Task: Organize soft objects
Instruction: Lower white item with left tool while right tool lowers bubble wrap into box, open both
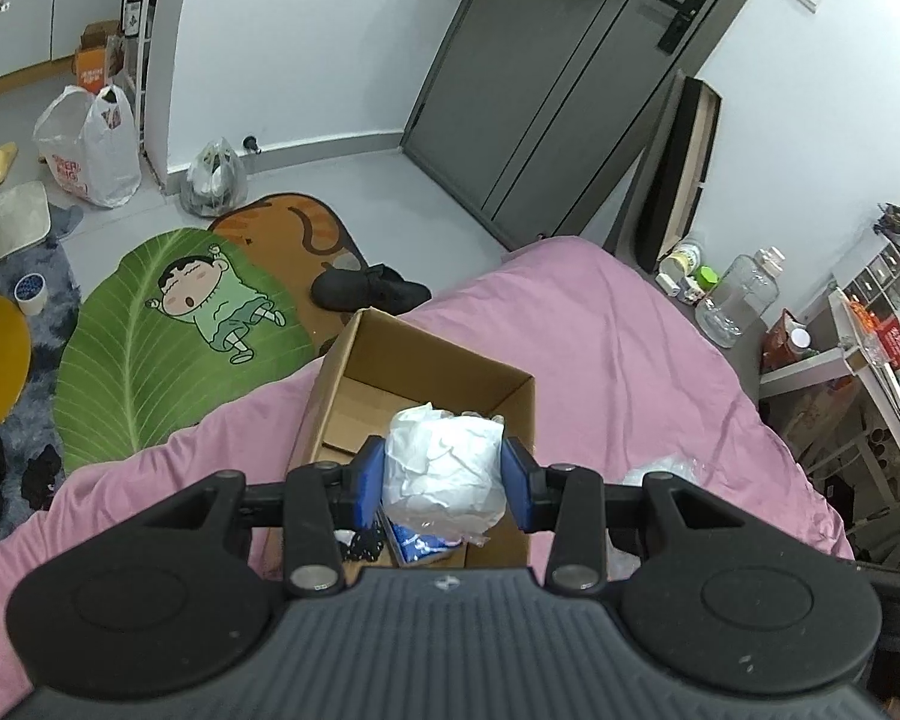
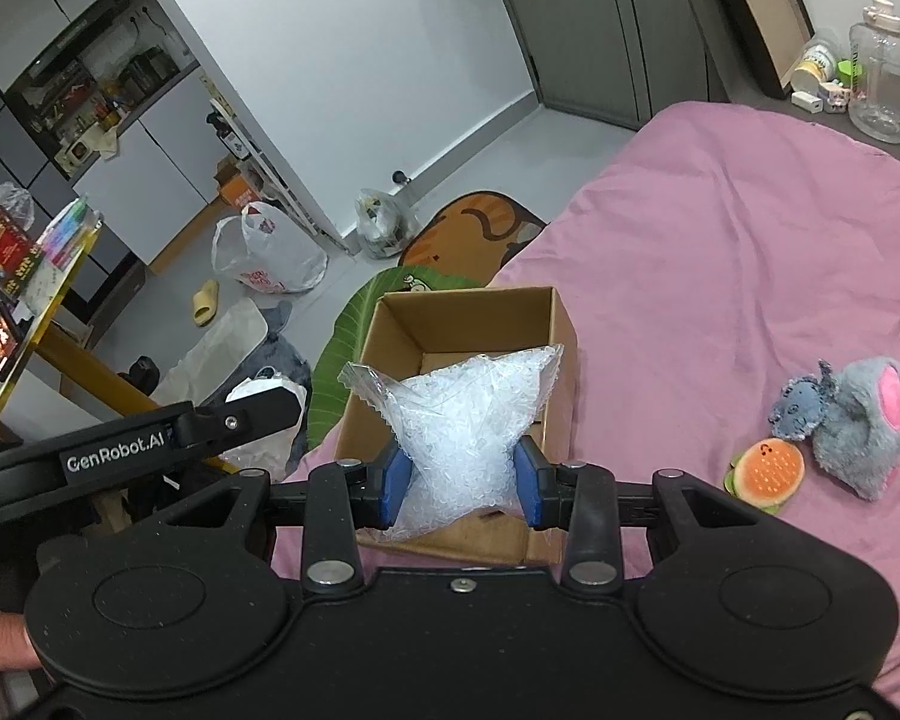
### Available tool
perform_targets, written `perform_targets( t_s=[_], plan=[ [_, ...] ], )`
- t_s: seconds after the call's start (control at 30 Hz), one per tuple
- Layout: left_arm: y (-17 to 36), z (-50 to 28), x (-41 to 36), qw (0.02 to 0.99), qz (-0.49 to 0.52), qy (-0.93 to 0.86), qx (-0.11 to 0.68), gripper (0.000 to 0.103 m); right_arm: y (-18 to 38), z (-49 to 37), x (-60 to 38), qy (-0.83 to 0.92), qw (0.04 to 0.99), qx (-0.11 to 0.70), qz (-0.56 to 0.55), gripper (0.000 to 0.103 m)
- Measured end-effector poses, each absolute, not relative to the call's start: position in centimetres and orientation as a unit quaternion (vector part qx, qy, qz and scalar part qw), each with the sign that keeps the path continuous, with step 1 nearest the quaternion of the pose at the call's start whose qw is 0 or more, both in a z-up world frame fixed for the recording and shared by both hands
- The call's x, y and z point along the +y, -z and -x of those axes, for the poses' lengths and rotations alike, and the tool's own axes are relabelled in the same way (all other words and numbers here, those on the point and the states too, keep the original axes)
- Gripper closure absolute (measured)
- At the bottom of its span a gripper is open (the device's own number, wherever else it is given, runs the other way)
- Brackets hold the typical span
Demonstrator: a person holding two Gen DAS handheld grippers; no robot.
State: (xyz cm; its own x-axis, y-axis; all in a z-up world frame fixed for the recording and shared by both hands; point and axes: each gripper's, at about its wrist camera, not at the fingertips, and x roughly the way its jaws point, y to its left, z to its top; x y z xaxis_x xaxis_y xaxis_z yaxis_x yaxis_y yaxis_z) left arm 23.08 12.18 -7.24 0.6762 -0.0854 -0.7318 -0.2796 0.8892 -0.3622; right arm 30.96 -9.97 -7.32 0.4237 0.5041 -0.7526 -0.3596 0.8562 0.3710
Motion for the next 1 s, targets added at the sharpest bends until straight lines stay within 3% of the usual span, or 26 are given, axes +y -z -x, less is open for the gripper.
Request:
perform_targets(
  t_s=[1.0],
  plan=[
    [15.7,-35.6,14.3,0.822,0.226,-0.079,0.517,0.063,13.3,-39.7,-4.2,-0.265,0.782,0.563,-0.032,0.067]
  ],
)
